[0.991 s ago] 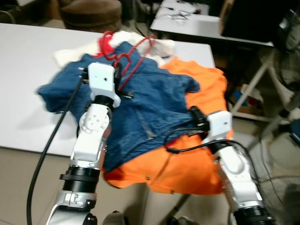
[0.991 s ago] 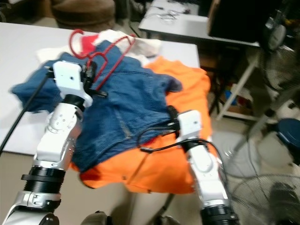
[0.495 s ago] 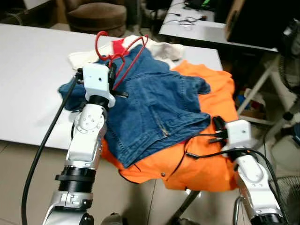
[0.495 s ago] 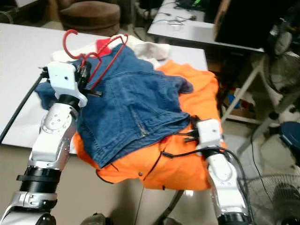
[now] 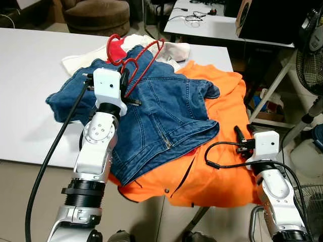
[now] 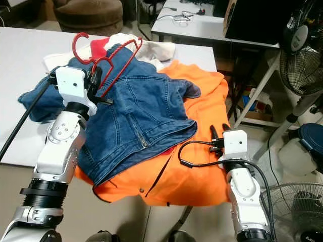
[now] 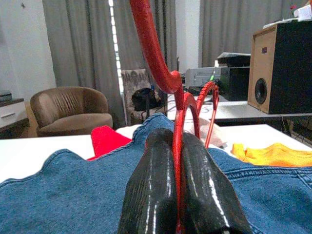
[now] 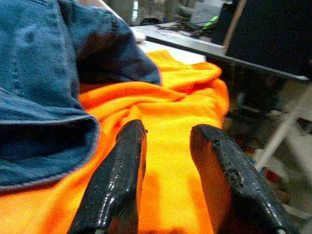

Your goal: Hang hanger

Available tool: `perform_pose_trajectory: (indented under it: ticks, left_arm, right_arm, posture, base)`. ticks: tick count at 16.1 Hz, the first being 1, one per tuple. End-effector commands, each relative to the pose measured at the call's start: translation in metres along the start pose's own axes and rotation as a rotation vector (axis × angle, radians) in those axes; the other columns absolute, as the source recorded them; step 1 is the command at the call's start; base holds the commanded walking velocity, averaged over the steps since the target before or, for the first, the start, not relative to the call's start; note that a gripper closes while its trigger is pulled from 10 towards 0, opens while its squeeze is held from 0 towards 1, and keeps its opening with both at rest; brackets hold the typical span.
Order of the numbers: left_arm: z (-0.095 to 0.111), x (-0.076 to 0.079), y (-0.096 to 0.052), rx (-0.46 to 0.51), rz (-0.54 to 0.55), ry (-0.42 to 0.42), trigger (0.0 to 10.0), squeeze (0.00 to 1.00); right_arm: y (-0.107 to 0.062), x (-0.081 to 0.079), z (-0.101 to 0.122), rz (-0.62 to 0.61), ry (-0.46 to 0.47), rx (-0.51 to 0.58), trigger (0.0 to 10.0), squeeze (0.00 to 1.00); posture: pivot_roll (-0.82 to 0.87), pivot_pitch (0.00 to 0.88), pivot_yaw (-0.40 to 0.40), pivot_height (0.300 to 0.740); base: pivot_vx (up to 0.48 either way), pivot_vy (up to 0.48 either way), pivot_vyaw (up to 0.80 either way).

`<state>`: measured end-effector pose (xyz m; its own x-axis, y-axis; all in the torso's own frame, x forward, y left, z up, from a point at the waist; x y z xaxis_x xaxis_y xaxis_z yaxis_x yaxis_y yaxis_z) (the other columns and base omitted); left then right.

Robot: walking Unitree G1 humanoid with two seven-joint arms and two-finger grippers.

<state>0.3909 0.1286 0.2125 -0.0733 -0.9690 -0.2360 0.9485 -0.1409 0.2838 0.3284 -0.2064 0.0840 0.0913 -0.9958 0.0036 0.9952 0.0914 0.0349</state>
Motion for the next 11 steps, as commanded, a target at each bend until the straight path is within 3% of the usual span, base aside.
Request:
perform_pose_trajectory:
  ticks: [1,11]
  left_arm:
    - [0.002,0.005,0.0,0.007,-0.017,0.007,10.0,0.0]
    - [0.002,0.006,-0.002,0.011,-0.02,0.01,10.0,0.0]
  right_arm:
    - [-0.002,-0.002,0.002,0.036,0.016,0.005,10.0,1.0]
    - [-0.004,-0.013,0.011,0.151,-0.019,-0.007,10.0,1.0]
  posture:
    - [0.0,0.054,-0.007,0.74]
    - [0.0,0.051,-0.018,0.74]
  base:
    - [0.0,0.0,0.0]
    - [0.0,0.0,0.0]
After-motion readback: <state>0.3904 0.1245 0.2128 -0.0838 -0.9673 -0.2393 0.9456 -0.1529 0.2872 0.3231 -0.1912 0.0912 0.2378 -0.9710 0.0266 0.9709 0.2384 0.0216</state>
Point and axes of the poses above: a point about 5 cm out from each wrist's last joint towards the gripper, its own y axis pointing out of the wrist towards the gripper, its own z axis along the axis of the wrist's last joint, x = y × z, the point moved 6 cm from there along y, pointing out of the wrist towards the gripper, and after that the axes turned 8 degrees about y, right-handed, at the moved point
